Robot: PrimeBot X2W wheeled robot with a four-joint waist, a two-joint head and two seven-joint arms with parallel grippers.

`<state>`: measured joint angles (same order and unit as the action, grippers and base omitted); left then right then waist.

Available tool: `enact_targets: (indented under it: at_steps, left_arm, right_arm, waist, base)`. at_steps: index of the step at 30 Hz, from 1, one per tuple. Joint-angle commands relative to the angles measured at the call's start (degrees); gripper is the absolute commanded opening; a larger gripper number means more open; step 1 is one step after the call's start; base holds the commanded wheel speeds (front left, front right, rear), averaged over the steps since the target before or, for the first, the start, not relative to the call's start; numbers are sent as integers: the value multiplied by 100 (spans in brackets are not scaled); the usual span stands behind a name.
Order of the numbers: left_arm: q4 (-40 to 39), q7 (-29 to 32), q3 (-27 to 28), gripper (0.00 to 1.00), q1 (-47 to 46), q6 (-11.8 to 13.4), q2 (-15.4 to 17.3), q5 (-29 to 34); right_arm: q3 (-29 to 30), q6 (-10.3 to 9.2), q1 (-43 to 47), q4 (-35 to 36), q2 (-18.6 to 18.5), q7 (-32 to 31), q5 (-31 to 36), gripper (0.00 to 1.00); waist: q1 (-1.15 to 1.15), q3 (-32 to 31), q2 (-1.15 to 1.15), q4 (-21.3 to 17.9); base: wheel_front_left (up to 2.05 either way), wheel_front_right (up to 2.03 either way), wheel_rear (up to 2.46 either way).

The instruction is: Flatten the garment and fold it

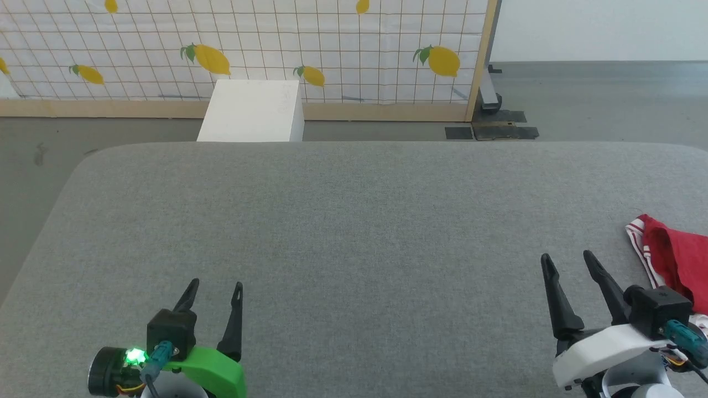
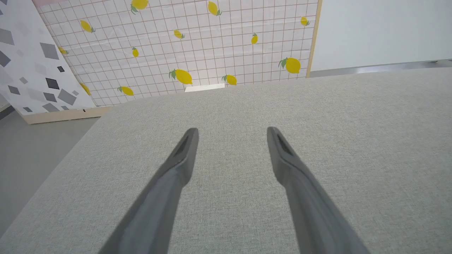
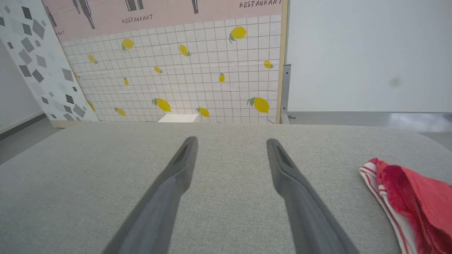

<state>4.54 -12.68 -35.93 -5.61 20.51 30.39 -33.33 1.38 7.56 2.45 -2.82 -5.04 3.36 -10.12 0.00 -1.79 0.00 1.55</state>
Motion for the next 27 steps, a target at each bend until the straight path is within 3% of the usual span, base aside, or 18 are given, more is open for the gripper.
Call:
enact_targets:
  at_steps: [1,2,3,8,27]
  left_arm:
    - [-6,0,-1,100,-12,-53,-42,5]
    - [-19,-2,-2,100,-10,-77,-52,-21]
    - [-32,-6,3,0,-7,-103,-59,-52]
    - [-6,6,13,0,3,-90,-29,-36]
    - [-74,196,553,0,87,-386,-440,472]
  right_arm:
    - [6,-8,79,-5,6,-26,56,100]
    - [5,-8,79,-4,7,-28,66,100]
    - [3,-8,81,-1,9,-31,75,0]
    - [2,1,-2,2,2,-34,29,0]
    - [-19,0,-38,45,34,-80,177,0]
  waist:
    - [0,-1,0,0]
    - [0,-1,0,0]
    - [0,-1,0,1]
    - [0,1,0,-1]
    - [0,28,0,-24]
  base:
    - [0,0,0]
    - [0,0,0]
    - [0,0,0]
    - [0,0,0]
    - [0,0,0]
